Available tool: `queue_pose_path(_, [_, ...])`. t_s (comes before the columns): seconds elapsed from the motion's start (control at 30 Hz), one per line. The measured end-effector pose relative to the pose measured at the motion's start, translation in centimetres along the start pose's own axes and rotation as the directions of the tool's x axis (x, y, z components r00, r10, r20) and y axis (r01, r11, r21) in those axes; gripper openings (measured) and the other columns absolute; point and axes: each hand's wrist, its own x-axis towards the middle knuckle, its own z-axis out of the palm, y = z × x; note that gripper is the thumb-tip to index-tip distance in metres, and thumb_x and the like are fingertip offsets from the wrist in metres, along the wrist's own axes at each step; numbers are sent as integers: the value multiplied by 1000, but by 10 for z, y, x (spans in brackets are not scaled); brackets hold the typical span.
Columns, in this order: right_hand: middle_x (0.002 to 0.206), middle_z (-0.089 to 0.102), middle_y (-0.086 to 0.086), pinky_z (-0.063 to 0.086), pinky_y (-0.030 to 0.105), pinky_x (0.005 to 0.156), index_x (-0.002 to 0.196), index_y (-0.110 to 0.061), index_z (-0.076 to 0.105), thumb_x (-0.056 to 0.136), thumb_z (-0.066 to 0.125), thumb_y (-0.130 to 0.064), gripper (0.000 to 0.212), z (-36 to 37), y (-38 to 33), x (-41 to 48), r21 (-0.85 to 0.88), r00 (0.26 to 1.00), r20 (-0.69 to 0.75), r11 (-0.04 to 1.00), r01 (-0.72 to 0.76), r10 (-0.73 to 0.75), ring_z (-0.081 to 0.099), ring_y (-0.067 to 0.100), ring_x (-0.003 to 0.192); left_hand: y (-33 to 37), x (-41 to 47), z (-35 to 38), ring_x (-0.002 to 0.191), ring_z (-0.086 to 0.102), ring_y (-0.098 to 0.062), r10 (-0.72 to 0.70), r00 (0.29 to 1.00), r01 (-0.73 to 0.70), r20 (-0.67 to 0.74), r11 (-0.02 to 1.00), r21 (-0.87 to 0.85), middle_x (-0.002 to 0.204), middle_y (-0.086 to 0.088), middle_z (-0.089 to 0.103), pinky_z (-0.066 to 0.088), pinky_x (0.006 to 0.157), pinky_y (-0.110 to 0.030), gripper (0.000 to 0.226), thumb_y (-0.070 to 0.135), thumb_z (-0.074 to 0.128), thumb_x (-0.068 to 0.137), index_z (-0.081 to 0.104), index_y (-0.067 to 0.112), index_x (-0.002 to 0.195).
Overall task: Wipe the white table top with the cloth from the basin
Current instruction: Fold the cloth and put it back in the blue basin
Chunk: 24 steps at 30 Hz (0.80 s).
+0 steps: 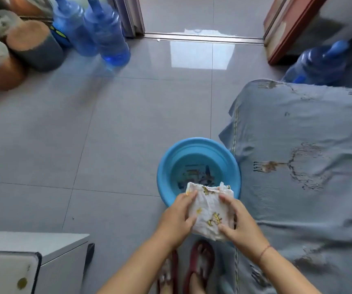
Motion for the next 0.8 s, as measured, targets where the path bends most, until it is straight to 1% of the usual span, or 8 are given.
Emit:
queue_pose_path(0.17, [135,42,-3,21,3,100,138,-16,41,74,67,5,72,39,70,27,-69,999,5,997,-40,40,40,8,127,-59,23,57,121,48,-12,-83,996,82,11,992,94,142,16,39,39,94,-23,67,20,59,87,31,37,145])
queue_pose_path(0.3, [139,38,-4,39,23,100,142,-24,35,77,67,-1,76,73,119,45,-157,996,-4,984,-85,85,47,15,123,-99,36,94,113,53,-16,-125,992,122,6,980,160,142,12,40,41,88,-25,67,19,58,87,29,34,146])
queue_pose_path(0.4, [139,35,-3,48,39,86,145,-30,28,82,65,-9,75,94,145,56,-239,992,-21,963,-123,122,56,25,109,-122,44,115,106,55,-20,-129,992,127,-4,970,208,140,8,40,42,84,-29,66,19,58,88,29,31,147])
queue_pose_path(0.5, [136,34,0,50,39,69,147,-30,23,83,65,-14,78,112,168,67,-362,993,-37,925,-116,110,60,30,94,-141,54,128,99,56,-25,-120,993,118,-10,945,304,134,4,40,44,77,-34,66,20,57,90,27,29,148])
queue_pose_path(0.57, [131,37,2,44,36,58,148,-29,22,84,65,-17,78,120,178,71,-454,995,-55,885,-103,87,59,30,84,-150,61,134,97,57,-28,-121,993,115,-6,928,356,131,-1,41,44,75,-38,67,20,58,90,26,26,148])
queue_pose_path(0.7, [115,50,12,43,38,51,140,-19,43,75,69,-8,70,123,187,79,-558,997,-81,829,-46,1,59,36,76,-161,67,139,91,56,-29,-129,991,110,15,892,437,120,-5,42,47,73,-42,67,18,59,89,28,21,148])
queue_pose_path(0.77, [95,56,17,45,38,49,119,-11,63,61,78,-3,61,120,191,85,-592,983,-138,806,13,-118,58,37,66,-162,67,136,89,56,-29,-71,997,60,1,854,517,113,-8,46,49,74,-41,56,21,67,84,46,19,136])
queue_pose_path(0.8, [88,57,16,46,38,53,107,-12,68,53,82,-5,55,118,193,88,-638,971,-167,769,28,-173,58,35,66,-164,67,135,88,57,-29,-5,999,24,-33,810,586,109,-8,51,49,73,-39,50,25,75,76,58,18,123])
